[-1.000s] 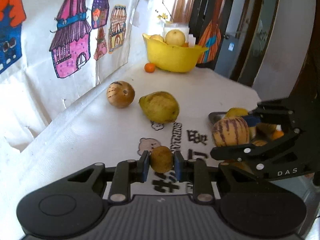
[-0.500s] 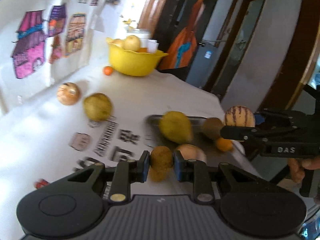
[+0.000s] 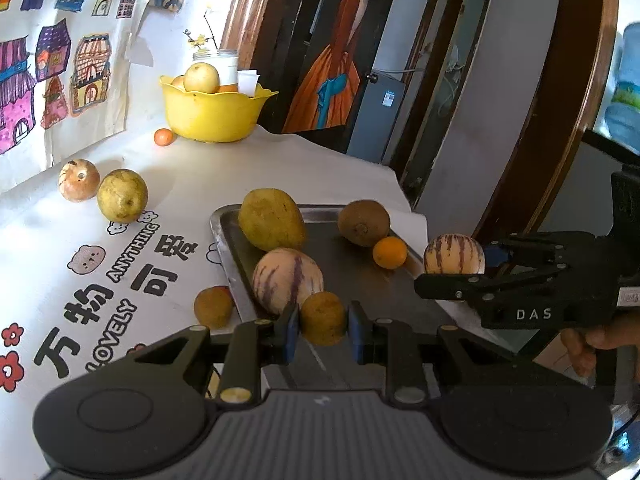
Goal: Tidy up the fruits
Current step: 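Carry the small brown fruit in the left tool to the tray while the right tool carries the melon, then lower the small fruit onto the tray and open the left tool while the right tool releases the melon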
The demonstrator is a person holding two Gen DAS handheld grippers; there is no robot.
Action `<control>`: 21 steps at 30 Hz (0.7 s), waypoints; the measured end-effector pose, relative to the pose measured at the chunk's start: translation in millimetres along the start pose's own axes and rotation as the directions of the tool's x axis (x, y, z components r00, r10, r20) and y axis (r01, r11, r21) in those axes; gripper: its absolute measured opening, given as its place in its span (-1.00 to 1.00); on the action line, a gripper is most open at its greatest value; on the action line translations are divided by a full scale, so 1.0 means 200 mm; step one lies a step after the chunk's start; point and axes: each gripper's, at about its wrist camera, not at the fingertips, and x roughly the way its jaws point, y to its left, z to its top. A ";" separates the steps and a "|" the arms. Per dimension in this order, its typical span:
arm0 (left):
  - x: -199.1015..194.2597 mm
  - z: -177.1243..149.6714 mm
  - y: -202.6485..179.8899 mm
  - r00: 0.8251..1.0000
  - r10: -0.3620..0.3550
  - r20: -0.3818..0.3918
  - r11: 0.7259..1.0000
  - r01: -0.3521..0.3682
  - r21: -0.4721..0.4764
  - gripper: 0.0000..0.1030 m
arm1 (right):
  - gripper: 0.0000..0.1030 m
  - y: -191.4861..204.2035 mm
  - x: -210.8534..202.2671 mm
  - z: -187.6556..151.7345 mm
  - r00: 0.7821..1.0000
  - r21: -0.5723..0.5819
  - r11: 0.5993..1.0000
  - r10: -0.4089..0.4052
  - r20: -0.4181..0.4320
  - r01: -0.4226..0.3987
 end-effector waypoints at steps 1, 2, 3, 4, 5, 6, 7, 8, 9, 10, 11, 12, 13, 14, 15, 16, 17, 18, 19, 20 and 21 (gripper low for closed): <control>0.01 -0.01 -0.01 1.000 0.005 -0.001 1.000 -0.005 0.006 -0.46 | 0.09 0.00 0.01 -0.01 1.000 0.004 1.000 -0.002 -0.002 0.002; 0.01 -0.01 -0.01 1.000 0.006 -0.003 1.000 -0.006 0.009 -0.46 | 0.09 -0.01 0.01 -0.01 1.000 0.008 1.000 -0.003 -0.004 0.003; 0.02 -0.02 -0.02 1.000 0.007 -0.004 1.000 -0.007 0.013 -0.46 | 0.09 -0.01 0.02 -0.02 1.000 0.010 1.000 -0.006 -0.005 0.006; 0.02 -0.02 -0.02 1.000 0.008 -0.005 1.000 -0.007 0.015 -0.46 | 0.09 -0.02 0.03 -0.02 1.000 0.012 1.000 -0.008 -0.006 0.008; 0.03 -0.03 -0.03 1.000 0.008 -0.007 1.000 -0.008 0.017 -0.46 | 0.09 -0.02 0.04 -0.03 1.000 0.013 1.000 -0.011 -0.006 0.011; 0.04 -0.03 -0.03 1.000 0.007 -0.008 1.000 -0.007 0.017 -0.46 | 0.09 -0.02 0.05 -0.03 1.000 0.013 1.000 -0.014 -0.007 0.014; 0.05 -0.03 -0.03 1.000 0.008 -0.008 1.000 -0.008 0.016 -0.46 | 0.09 -0.02 0.06 -0.03 1.000 0.012 1.000 -0.016 -0.009 0.016; 0.05 -0.03 -0.03 1.000 0.008 -0.008 1.000 -0.008 0.017 -0.46 | 0.09 -0.02 0.07 -0.03 1.000 0.013 1.000 -0.019 -0.010 0.019; 0.06 -0.04 -0.03 1.000 0.010 -0.009 1.000 -0.010 0.019 -0.46 | 0.09 -0.02 0.08 -0.03 1.000 0.013 1.000 -0.020 -0.010 0.020; 0.07 -0.04 -0.04 1.000 0.014 -0.009 1.000 -0.014 0.021 -0.46 | 0.09 -0.03 0.09 -0.03 1.000 0.013 1.000 -0.022 -0.010 0.022; 0.07 -0.04 -0.04 1.000 0.020 -0.008 1.000 -0.020 0.025 -0.46 | 0.09 -0.03 0.10 -0.03 1.000 0.015 1.000 -0.023 -0.012 0.023; 0.08 -0.04 -0.04 1.000 0.025 -0.008 0.999 -0.024 0.031 -0.46 | 0.09 -0.03 0.11 -0.03 1.000 0.016 1.000 -0.023 -0.013 0.023; 0.08 -0.04 -0.04 1.000 0.027 -0.008 0.999 -0.027 0.032 -0.46 | 0.09 -0.03 0.12 -0.03 1.000 0.017 1.000 -0.023 -0.014 0.023; 0.08 -0.04 -0.05 1.000 0.030 -0.007 0.999 -0.029 0.034 -0.46 | 0.09 -0.03 0.13 -0.03 1.000 0.018 1.000 -0.024 -0.015 0.024; 0.09 -0.04 -0.05 0.999 0.031 -0.008 0.999 -0.031 0.036 -0.46 | 0.09 -0.04 0.14 -0.03 1.000 0.019 0.999 -0.025 -0.017 0.026; 0.09 -0.04 -0.04 0.999 0.033 -0.008 0.999 -0.033 0.035 -0.46 | 0.09 -0.04 0.15 -0.03 0.999 0.020 0.999 -0.026 -0.018 0.026; 0.09 -0.04 -0.04 0.999 0.034 -0.009 0.999 -0.034 0.033 -0.46 | 0.09 -0.04 0.15 -0.03 0.999 0.021 0.999 -0.026 -0.020 0.026; 0.10 -0.04 -0.04 0.999 0.035 -0.011 0.999 -0.034 0.030 -0.46 | 0.09 -0.04 0.16 -0.03 0.999 0.022 0.999 -0.026 -0.021 0.027; 0.10 -0.04 -0.04 0.999 0.035 -0.012 0.999 -0.034 0.026 -0.46 | 0.09 -0.03 0.17 -0.03 0.999 0.022 0.999 -0.027 -0.022 0.027; 0.10 -0.04 -0.04 0.999 0.033 -0.013 0.999 -0.033 0.023 -0.46 | 0.09 -0.03 0.17 -0.03 0.999 0.022 0.999 -0.026 -0.023 0.027; 0.11 -0.04 -0.04 0.999 0.031 -0.014 0.999 -0.031 0.023 -0.46 | 0.09 -0.03 0.18 -0.03 0.999 0.021 0.999 -0.027 -0.024 0.027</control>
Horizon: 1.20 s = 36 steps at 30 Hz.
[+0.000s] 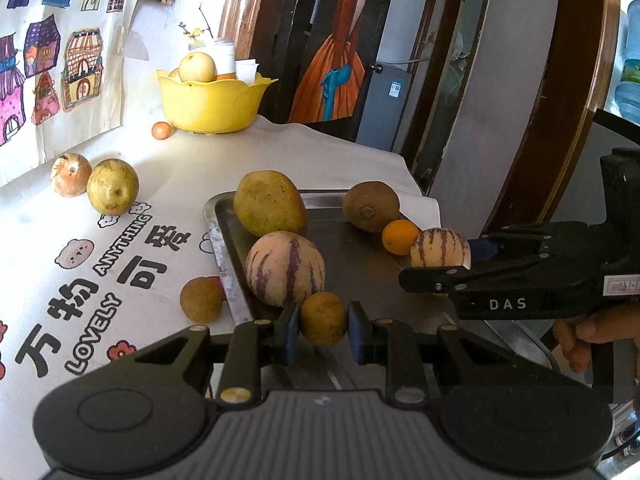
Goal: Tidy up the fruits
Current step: 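Lower the small fruit onto the tray and open the left tool while the right tool releases the melon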
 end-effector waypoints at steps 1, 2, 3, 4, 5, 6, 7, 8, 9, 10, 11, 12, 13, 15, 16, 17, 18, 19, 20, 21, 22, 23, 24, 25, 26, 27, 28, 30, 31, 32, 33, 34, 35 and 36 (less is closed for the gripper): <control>0.00 0.00 0.00 1.000 0.000 -0.001 1.000 0.000 0.000 -0.46 | 0.09 0.00 0.00 0.00 1.000 -0.001 1.000 -0.001 0.000 0.001; 0.00 0.00 0.00 1.000 0.000 -0.002 1.000 0.000 0.000 -0.46 | 0.09 0.00 0.01 0.00 1.000 -0.002 1.000 -0.002 0.000 0.002; 0.01 0.00 0.00 1.000 -0.003 -0.004 1.000 0.003 -0.003 -0.46 | 0.09 0.00 0.01 0.00 1.000 -0.003 1.000 -0.002 -0.001 0.002; 0.01 0.00 0.00 1.000 -0.006 -0.006 1.000 0.006 -0.007 -0.46 | 0.09 0.01 0.01 0.00 1.000 -0.003 1.000 -0.002 -0.001 0.002; 0.01 0.00 0.00 1.000 -0.009 -0.008 1.000 0.009 -0.013 -0.46 | 0.09 0.00 0.02 0.00 1.000 -0.003 1.000 -0.001 -0.002 0.001; 0.02 0.00 0.01 1.000 -0.010 -0.011 1.000 0.010 -0.016 -0.46 | 0.09 0.01 0.02 0.00 1.000 -0.004 1.000 -0.001 -0.002 0.001; 0.02 0.00 0.01 1.000 -0.008 -0.014 1.000 0.008 -0.017 -0.46 | 0.09 0.01 0.02 0.00 1.000 -0.007 1.000 -0.001 -0.002 0.001; 0.03 0.00 0.01 1.000 -0.004 -0.018 1.000 0.003 -0.018 -0.46 | 0.09 0.01 0.02 0.00 1.000 -0.009 1.000 -0.002 -0.002 0.002; 0.03 -0.01 0.02 1.000 0.000 -0.020 1.000 0.000 -0.018 -0.46 | 0.09 0.01 0.02 0.00 1.000 -0.013 1.000 -0.002 -0.002 0.002; 0.03 -0.01 0.01 1.000 0.002 -0.018 1.000 -0.002 -0.017 -0.46 | 0.10 0.01 0.02 0.00 1.000 -0.016 1.000 -0.003 -0.003 0.003; 0.03 -0.01 0.01 1.000 0.004 -0.017 1.000 -0.004 -0.016 -0.46 | 0.10 0.01 0.02 0.00 1.000 -0.020 1.000 -0.004 -0.003 0.004; 0.03 -0.01 0.01 1.000 0.005 -0.017 1.000 -0.005 -0.015 -0.45 | 0.10 0.01 0.02 0.00 1.000 -0.024 1.000 -0.005 -0.003 0.005; 0.03 -0.01 0.01 1.000 0.005 -0.017 1.000 -0.005 -0.014 -0.45 | 0.10 0.02 0.02 0.00 1.000 -0.030 1.000 -0.007 -0.004 0.006; 0.03 -0.01 0.01 1.000 0.008 -0.016 1.000 -0.008 -0.014 -0.45 | 0.10 0.02 0.02 0.00 1.000 -0.038 0.999 -0.009 -0.007 0.008; 0.03 -0.01 0.02 1.000 0.012 -0.014 1.000 -0.012 -0.018 -0.45 | 0.10 0.02 0.02 0.00 1.000 -0.043 0.999 -0.010 -0.007 0.010; 0.03 -0.01 0.02 1.000 0.013 -0.013 1.000 -0.014 -0.022 -0.45 | 0.10 0.03 0.02 0.00 1.000 -0.045 0.999 -0.012 -0.008 0.012; 0.02 -0.01 0.03 1.000 0.013 -0.009 0.999 -0.013 -0.031 -0.45 | 0.10 0.03 0.02 0.00 1.000 -0.048 0.999 -0.014 -0.009 0.014; 0.02 -0.01 0.03 1.000 0.009 -0.006 0.999 -0.009 -0.046 -0.45 | 0.10 0.03 0.02 0.00 1.000 -0.051 0.999 -0.017 -0.010 0.016; 0.01 -0.01 0.04 1.000 0.005 -0.003 0.998 -0.005 -0.059 -0.45 | 0.10 0.04 0.02 0.00 1.000 -0.054 0.998 -0.020 -0.011 0.019; 0.01 -0.01 0.05 1.000 0.001 -0.001 0.997 -0.001 -0.072 -0.45 | 0.10 0.04 0.02 0.00 1.000 -0.057 0.998 -0.021 -0.011 0.021; 0.00 0.00 0.05 1.000 0.000 -0.001 0.997 0.000 -0.079 -0.45 | 0.11 0.04 0.01 0.00 1.000 -0.057 0.998 -0.023 -0.011 0.022; 0.00 0.00 0.05 1.000 -0.002 -0.002 0.997 0.002 -0.083 -0.45 | 0.11 0.04 0.01 0.00 1.000 -0.054 0.998 -0.024 -0.010 0.023; 0.00 0.00 0.06 1.000 -0.007 -0.004 0.996 0.007 -0.087 -0.43 | 0.12 0.04 0.01 0.00 1.000 -0.051 0.998 -0.027 -0.007 0.026; -0.01 0.00 0.06 1.000 -0.013 -0.003 0.996 0.013 -0.092 -0.40 | 0.13 0.05 0.00 0.00 1.000 -0.052 0.998 -0.031 -0.003 0.031; -0.02 0.01 0.06 1.000 -0.016 -0.001 0.995 0.016 -0.098 -0.38 | 0.17 0.05 -0.01 0.00 0.999 -0.054 0.998 -0.034 0.001 0.034; -0.03 0.01 0.05 1.000 -0.018 0.003 0.994 0.018 -0.103 -0.36 | 0.20 0.05 -0.03 0.00 0.999 -0.054 0.998 -0.041 0.005 0.041; -0.04 0.01 0.05 1.000 -0.020 0.008 0.994 0.021 -0.107 -0.36 | 0.20 0.06 -0.05 0.00 0.999 -0.053 0.997 -0.047 0.006 0.047; -0.08 0.01 0.04 1.000 -0.027 0.014 0.992 0.028 -0.119 -0.36 | 0.24 0.07 -0.09 0.00 0.998 -0.057 0.997 -0.054 0.008 0.055; -0.10 0.02 0.04 0.999 -0.033 0.020 0.991 0.035 -0.126 -0.35 | 0.27 0.08 -0.12 0.00 0.998 -0.061 0.996 -0.059 0.012 0.060; -0.13 0.02 0.04 0.999 -0.038 0.032 0.990 0.042 -0.131 -0.33 | 0.32 0.08 -0.14 0.00 0.998 -0.066 0.996 -0.064 0.018 0.065; -0.16 0.02 0.04 0.998 -0.038 0.045 0.990 0.044 -0.136 -0.27 | 0.38 0.10 -0.18 0.01 0.997 -0.073 0.995 -0.068 0.026 0.069; -0.19 0.03 0.04 0.998 -0.036 0.058 0.989 0.044 -0.142 -0.14 | 0.41 0.11 -0.21 0.01 0.997 -0.078 0.994 -0.071 0.036 0.074; -0.21 0.03 0.03 0.997 -0.033 0.067 0.988 0.043 -0.147 -0.05 | 0.44 0.12 -0.25 0.01 0.996 -0.082 0.994 -0.075 0.044 0.078; -0.24 0.03 0.03 0.996 -0.032 0.080 0.988 0.043 -0.151 0.11 | 0.47 0.12 -0.28 0.01 0.996 -0.085 0.993 -0.077 0.051 0.081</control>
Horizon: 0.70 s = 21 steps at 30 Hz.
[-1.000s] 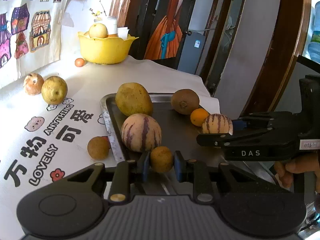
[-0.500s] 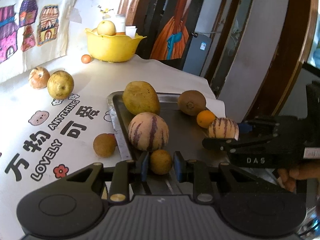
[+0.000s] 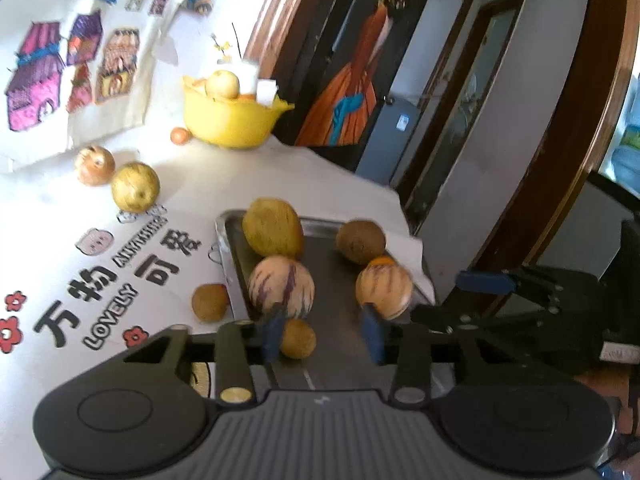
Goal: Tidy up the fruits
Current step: 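Lower the small fruit onto the tray and open the left tool while the right tool releases the melon, then move both open tools from the tray toward the remaining loose fruits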
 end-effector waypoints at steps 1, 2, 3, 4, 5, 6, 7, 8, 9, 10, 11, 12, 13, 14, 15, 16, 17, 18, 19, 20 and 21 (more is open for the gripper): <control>-0.03 0.00 -0.01 1.000 0.003 0.014 1.000 -0.003 0.000 0.15 | 0.50 0.01 -0.04 0.00 1.000 -0.004 1.000 -0.004 0.008 0.004; -0.06 0.00 -0.02 1.000 0.008 0.025 1.000 -0.008 0.003 0.16 | 0.55 0.01 -0.07 0.01 1.000 -0.008 1.000 -0.008 0.015 0.009; -0.08 0.01 -0.02 0.999 0.009 0.035 1.000 -0.009 0.009 0.21 | 0.59 0.02 -0.11 0.01 1.000 -0.014 1.000 -0.014 0.023 0.014; -0.12 0.01 -0.03 0.999 0.010 0.045 1.000 -0.010 0.012 0.32 | 0.61 0.03 -0.14 0.02 0.999 -0.019 1.000 -0.018 0.029 0.018; -0.14 0.01 -0.04 0.998 0.014 0.056 1.000 -0.014 0.012 0.39 | 0.64 0.04 -0.17 0.02 0.999 -0.022 1.000 -0.020 0.034 0.021; -0.18 0.00 -0.04 0.997 0.021 0.073 1.000 -0.022 0.014 0.55 | 0.68 0.05 -0.20 0.02 0.999 -0.023 0.999 -0.021 0.039 0.022; -0.22 0.00 -0.05 0.996 0.027 0.087 0.999 -0.028 0.016 0.64 | 0.71 0.06 -0.24 0.02 0.999 -0.021 1.000 -0.020 0.046 0.021; -0.25 -0.01 -0.06 0.994 0.033 0.101 0.999 -0.035 0.019 0.66 | 0.77 0.07 -0.28 0.03 0.998 -0.016 1.000 -0.019 0.055 0.020; -0.28 -0.01 -0.06 0.993 0.035 0.111 0.999 -0.038 0.021 0.71 | 0.84 0.07 -0.31 0.02 0.998 -0.011 1.000 -0.015 0.063 0.016; -0.31 -0.01 -0.07 0.992 0.038 0.118 0.999 -0.040 0.021 0.79 | 0.87 0.08 -0.36 0.02 0.997 -0.004 1.000 -0.009 0.074 0.009; -0.34 -0.02 -0.07 0.991 0.040 0.126 0.999 -0.042 0.018 0.84 | 0.90 0.09 -0.40 0.02 0.997 0.002 1.000 -0.006 0.083 0.006; -0.37 -0.02 -0.08 0.990 0.044 0.138 0.999 -0.046 0.015 0.92 | 0.92 0.10 -0.43 0.02 0.996 0.006 1.000 -0.006 0.090 0.005; -0.40 -0.03 -0.08 0.988 0.048 0.147 0.999 -0.051 0.013 0.94 | 0.93 0.12 -0.46 0.01 0.995 0.009 1.000 -0.005 0.097 0.004; -0.43 -0.04 -0.08 0.986 0.054 0.158 0.998 -0.057 0.014 0.95 | 0.96 0.13 -0.50 0.00 0.995 0.011 1.000 -0.004 0.103 0.003; -0.46 -0.05 -0.09 0.984 0.059 0.166 0.998 -0.062 0.017 0.98 | 0.98 0.14 -0.53 0.00 0.994 0.013 1.000 0.000 0.108 -0.001; -0.48 -0.06 -0.09 0.983 0.063 0.171 0.998 -0.067 0.017 0.99 | 0.98 0.16 -0.57 -0.01 0.993 0.015 1.000 0.006 0.114 -0.008; -0.51 -0.07 -0.08 0.982 0.068 0.177 0.997 -0.072 0.016 0.99 | 0.98 0.17 -0.60 -0.02 0.993 0.016 1.000 0.013 0.117 -0.015; -0.53 -0.08 -0.08 0.981 0.074 0.180 0.997 -0.078 0.017 0.99 | 0.99 0.18 -0.63 -0.03 0.993 0.016 1.000 0.021 0.116 -0.023; -0.56 -0.09 -0.08 0.980 0.081 0.181 0.996 -0.086 0.020 0.99 | 0.99 0.20 -0.66 -0.04 0.993 0.015 0.999 0.033 0.113 -0.035; -0.58 -0.10 -0.08 0.979 0.087 0.182 0.996 -0.092 0.021 0.99 | 0.99 0.22 -0.68 -0.05 0.993 0.014 0.999 0.045 0.107 -0.047; -0.60 -0.11 -0.08 0.979 0.094 0.182 0.995 -0.100 0.024 0.99 | 0.99 0.23 -0.70 -0.06 0.993 0.009 0.998 0.060 0.098 -0.061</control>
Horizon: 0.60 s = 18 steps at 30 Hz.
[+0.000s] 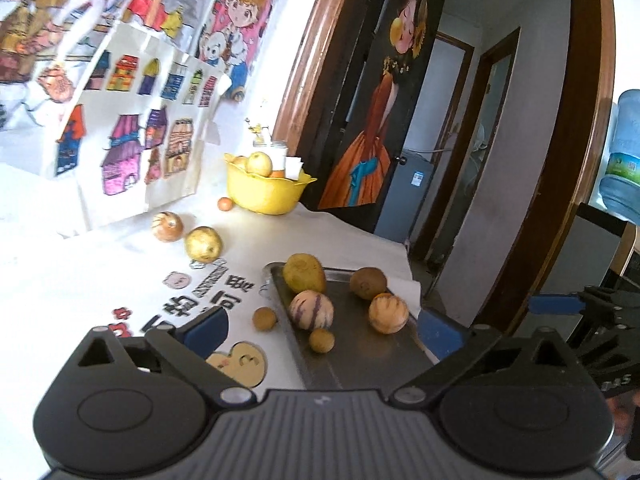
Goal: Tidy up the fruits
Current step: 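Move both open tools from the tray toward the remaining loose fruits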
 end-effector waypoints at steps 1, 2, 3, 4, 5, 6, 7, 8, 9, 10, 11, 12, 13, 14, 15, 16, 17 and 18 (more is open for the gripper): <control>-0.02 -0.01 0.01 1.000 0.008 -0.002 1.000 -0.008 0.006 0.99 | 0.99 0.02 -0.01 -0.01 1.000 -0.005 1.000 0.011 -0.008 -0.011; -0.04 -0.02 0.01 1.000 0.014 -0.005 1.000 -0.014 0.011 0.99 | 0.99 0.03 -0.03 -0.02 1.000 -0.011 1.000 0.020 -0.017 -0.020; -0.05 -0.04 0.02 1.000 0.023 -0.010 1.000 -0.023 0.016 0.99 | 0.99 0.05 -0.04 -0.03 0.999 -0.020 0.999 0.028 -0.028 -0.029; -0.07 -0.05 0.03 0.999 0.032 -0.016 0.999 -0.032 0.019 0.99 | 0.99 0.07 -0.05 -0.04 0.999 -0.030 0.999 0.033 -0.039 -0.034; -0.08 -0.07 0.05 0.999 0.041 -0.027 0.999 -0.041 0.021 0.99 | 0.99 0.10 -0.05 -0.05 0.998 -0.038 0.999 0.035 -0.049 -0.037; -0.08 -0.08 0.06 0.998 0.047 -0.037 0.999 -0.046 0.019 0.99 | 0.99 0.12 -0.05 -0.06 0.997 -0.046 0.998 0.039 -0.063 -0.042; -0.09 -0.10 0.07 0.998 0.051 -0.049 0.999 -0.050 0.016 0.99 | 0.99 0.13 -0.06 -0.07 0.996 -0.051 0.998 0.043 -0.075 -0.047; -0.10 -0.12 0.09 0.997 0.054 -0.062 0.999 -0.053 0.011 0.99 | 0.99 0.15 -0.05 -0.08 0.995 -0.053 0.997 0.048 -0.085 -0.052; -0.10 -0.13 0.10 0.996 0.055 -0.075 0.998 -0.055 0.007 0.99 | 0.99 0.16 -0.05 -0.09 0.994 -0.054 0.997 0.054 -0.099 -0.059; -0.10 -0.15 0.11 0.995 0.057 -0.088 0.998 -0.057 0.005 0.99 | 0.99 0.18 -0.03 -0.11 0.991 -0.053 0.996 0.058 -0.119 -0.065; -0.10 -0.16 0.12 0.993 0.060 -0.101 0.998 -0.059 0.007 0.99 | 0.99 0.19 -0.02 -0.12 0.988 -0.052 0.996 0.062 -0.139 -0.070; -0.10 -0.18 0.13 0.992 0.063 -0.114 0.998 -0.061 0.017 0.99 | 0.99 0.21 0.00 -0.13 0.986 -0.050 0.996 0.065 -0.156 -0.074; -0.11 -0.19 0.13 0.991 0.067 -0.120 0.998 -0.064 0.027 0.99 | 0.99 0.22 0.01 -0.14 0.983 -0.048 0.996 0.070 -0.172 -0.079; -0.11 -0.20 0.14 0.990 0.070 -0.126 0.997 -0.066 0.037 0.99 | 0.99 0.23 0.02 -0.16 0.979 -0.045 0.995 0.078 -0.187 -0.088; -0.12 -0.21 0.15 0.988 0.074 -0.135 0.997 -0.068 0.047 0.99 | 0.99 0.25 0.04 -0.17 0.975 -0.043 0.994 0.090 -0.202 -0.101; -0.12 -0.22 0.16 0.986 0.079 -0.145 0.996 -0.072 0.053 0.99 | 0.99 0.26 0.06 -0.18 0.970 -0.039 0.992 0.106 -0.217 -0.118; -0.12 -0.22 0.17 0.984 0.085 -0.154 0.995 -0.077 0.058 0.99 | 0.99 0.28 0.08 -0.19 0.965 -0.036 0.990 0.124 -0.231 -0.136; -0.12 -0.23 0.18 0.982 0.095 -0.165 0.994 -0.085 0.062 0.99 | 0.99 0.29 0.10 -0.19 0.960 -0.035 0.988 0.140 -0.243 -0.153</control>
